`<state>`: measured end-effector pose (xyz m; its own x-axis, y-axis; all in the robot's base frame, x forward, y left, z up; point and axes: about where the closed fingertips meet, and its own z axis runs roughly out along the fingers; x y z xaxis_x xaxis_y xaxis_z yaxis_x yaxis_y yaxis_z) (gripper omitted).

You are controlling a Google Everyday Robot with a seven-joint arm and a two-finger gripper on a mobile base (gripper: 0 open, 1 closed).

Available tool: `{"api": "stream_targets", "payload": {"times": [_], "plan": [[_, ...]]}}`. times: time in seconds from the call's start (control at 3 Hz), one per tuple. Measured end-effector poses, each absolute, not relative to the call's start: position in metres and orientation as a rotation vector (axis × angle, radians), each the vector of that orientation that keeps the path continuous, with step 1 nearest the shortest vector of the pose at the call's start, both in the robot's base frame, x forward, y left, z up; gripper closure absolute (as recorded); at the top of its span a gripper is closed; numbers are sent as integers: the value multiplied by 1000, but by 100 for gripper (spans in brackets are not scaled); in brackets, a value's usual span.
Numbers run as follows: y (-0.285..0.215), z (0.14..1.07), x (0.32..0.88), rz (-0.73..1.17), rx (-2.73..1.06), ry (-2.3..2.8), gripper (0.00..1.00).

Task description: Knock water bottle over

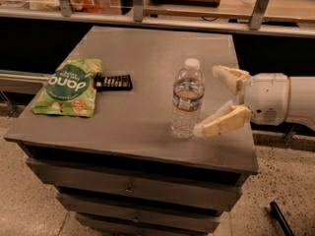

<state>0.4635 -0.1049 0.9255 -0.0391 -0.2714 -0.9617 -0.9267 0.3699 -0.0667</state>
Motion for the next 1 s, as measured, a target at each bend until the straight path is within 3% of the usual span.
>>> {"api": "stream_targets", "payload": {"times": [0.33,0.67,1.0], "plan": [[-86,924,467,815,-1112,1497,0],[-70,925,470,850,-1114,1449,13],[-60,928,471,876,-1120,1404,36]]}}
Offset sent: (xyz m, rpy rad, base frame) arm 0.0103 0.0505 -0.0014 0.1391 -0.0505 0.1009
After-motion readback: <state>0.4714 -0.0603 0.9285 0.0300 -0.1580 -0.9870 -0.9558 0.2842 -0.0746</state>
